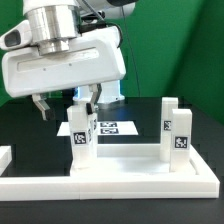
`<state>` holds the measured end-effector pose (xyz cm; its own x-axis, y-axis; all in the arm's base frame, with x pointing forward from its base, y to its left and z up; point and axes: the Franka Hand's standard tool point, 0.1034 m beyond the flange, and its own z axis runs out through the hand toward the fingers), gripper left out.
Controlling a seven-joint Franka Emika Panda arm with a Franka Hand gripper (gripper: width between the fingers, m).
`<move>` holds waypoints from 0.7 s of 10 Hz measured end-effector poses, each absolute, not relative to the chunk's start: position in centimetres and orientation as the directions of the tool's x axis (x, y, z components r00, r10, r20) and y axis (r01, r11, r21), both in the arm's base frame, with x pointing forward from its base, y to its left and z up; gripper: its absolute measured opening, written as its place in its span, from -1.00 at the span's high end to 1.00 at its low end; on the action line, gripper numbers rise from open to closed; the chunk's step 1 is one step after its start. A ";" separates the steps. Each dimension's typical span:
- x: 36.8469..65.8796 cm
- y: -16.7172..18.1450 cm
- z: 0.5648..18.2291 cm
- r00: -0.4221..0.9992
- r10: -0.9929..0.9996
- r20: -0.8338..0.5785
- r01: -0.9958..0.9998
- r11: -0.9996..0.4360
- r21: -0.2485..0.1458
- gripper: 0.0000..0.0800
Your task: Assemble desk
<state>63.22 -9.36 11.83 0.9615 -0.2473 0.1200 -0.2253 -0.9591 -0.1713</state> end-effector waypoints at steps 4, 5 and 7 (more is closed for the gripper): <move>63.2 -9.5 11.8 0.939 -0.326 0.109 -0.304 -0.936 -0.178 0.02; 63.2 -9.5 11.8 0.908 -0.410 0.092 -0.389 -0.902 -0.186 0.02; 63.2 -9.5 11.7 0.851 -0.521 0.067 -0.501 -0.843 -0.196 0.28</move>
Offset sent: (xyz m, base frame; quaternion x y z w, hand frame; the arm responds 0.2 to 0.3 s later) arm 0.0000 0.0000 0.0000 0.0000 0.0000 0.0650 0.9979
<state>63.20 -9.53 11.73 0.8506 -0.5214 0.0673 -0.5012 -0.8429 -0.1958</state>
